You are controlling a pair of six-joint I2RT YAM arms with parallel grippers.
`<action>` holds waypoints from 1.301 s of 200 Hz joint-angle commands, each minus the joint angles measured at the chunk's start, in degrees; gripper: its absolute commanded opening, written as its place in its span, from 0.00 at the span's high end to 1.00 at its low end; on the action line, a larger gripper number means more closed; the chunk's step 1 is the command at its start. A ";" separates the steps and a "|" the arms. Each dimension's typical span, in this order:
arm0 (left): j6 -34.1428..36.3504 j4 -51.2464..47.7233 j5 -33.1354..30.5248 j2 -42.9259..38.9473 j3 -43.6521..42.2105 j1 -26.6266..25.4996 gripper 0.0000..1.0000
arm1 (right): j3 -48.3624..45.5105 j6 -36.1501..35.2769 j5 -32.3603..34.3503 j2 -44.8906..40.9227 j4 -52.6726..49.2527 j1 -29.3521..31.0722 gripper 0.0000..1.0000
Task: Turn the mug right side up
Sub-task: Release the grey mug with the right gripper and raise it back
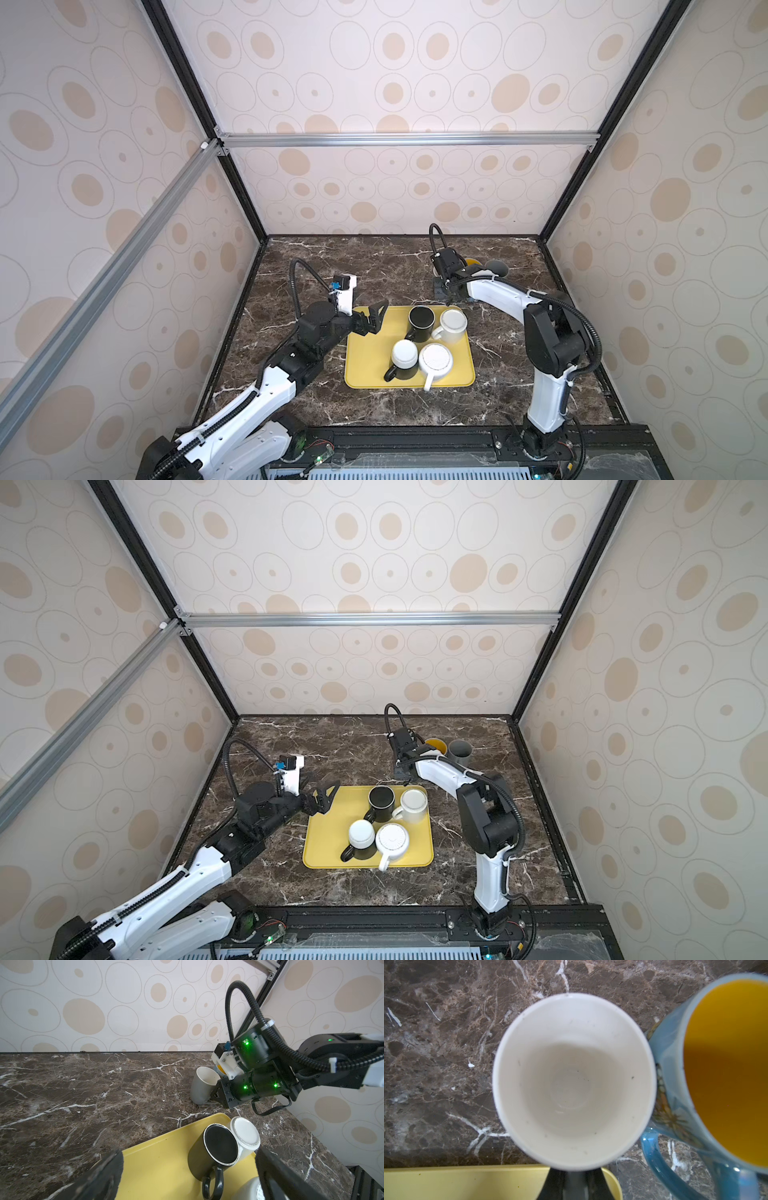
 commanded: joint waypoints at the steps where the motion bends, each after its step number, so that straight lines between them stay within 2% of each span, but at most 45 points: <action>1: -0.46 1.51 -0.26 -0.54 -0.26 0.48 0.00 | 1.00 0.79 1.11 0.34 0.30 -0.26 0.83; 77: -0.75 2.13 -0.35 -0.52 -1.12 0.69 0.00 | 1.95 1.38 -1.30 -2.02 -1.92 -0.12 0.62; 107: -1.73 1.68 -2.00 0.28 -1.03 0.73 0.00 | 1.11 1.04 -1.88 -6.15 -2.84 0.00 0.54; 140: -2.31 1.55 -4.11 -0.70 -1.98 0.73 0.00 | -1.50 0.53 -2.75 -12.54 -3.01 0.02 0.51; 189: -5.31 0.29 -9.86 0.71 -3.62 0.81 0.00 | -14.72 0.23 -10.27 -25.40 10.96 0.74 0.49; 216: -7.41 1.15 -11.76 1.79 -5.36 0.84 0.00 | -21.88 -5.14 -14.79 -31.48 18.95 4.18 0.38; 260: -5.74 -4.07 -5.77 4.39 -2.93 0.98 0.00 | -28.69 -3.76 -20.88 -36.89 24.79 7.50 0.35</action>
